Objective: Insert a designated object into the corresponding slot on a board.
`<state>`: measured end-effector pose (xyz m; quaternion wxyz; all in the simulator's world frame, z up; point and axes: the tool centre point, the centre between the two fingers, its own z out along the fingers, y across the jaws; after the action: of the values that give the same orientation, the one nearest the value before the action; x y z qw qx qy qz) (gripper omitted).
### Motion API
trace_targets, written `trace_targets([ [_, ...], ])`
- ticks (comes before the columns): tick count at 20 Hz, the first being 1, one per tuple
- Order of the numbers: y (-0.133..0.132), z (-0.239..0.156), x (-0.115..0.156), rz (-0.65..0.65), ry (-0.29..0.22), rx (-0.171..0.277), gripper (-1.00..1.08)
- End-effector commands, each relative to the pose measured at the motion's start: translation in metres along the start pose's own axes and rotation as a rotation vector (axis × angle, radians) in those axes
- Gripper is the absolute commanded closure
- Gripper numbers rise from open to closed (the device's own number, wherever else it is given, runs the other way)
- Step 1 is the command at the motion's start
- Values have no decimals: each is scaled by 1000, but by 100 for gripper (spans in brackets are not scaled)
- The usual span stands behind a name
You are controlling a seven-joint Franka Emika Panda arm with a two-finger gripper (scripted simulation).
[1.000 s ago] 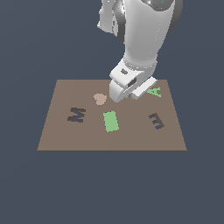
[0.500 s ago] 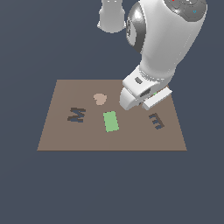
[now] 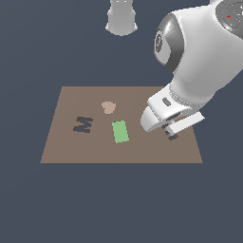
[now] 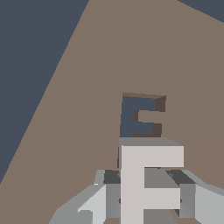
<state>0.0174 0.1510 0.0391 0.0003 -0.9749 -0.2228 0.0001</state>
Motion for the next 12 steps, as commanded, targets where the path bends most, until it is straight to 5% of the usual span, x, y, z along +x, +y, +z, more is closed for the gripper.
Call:
trace_targets([
  [1, 0, 0, 11, 29, 0, 0, 108],
  [12, 2, -1, 32, 82, 0, -1, 108],
])
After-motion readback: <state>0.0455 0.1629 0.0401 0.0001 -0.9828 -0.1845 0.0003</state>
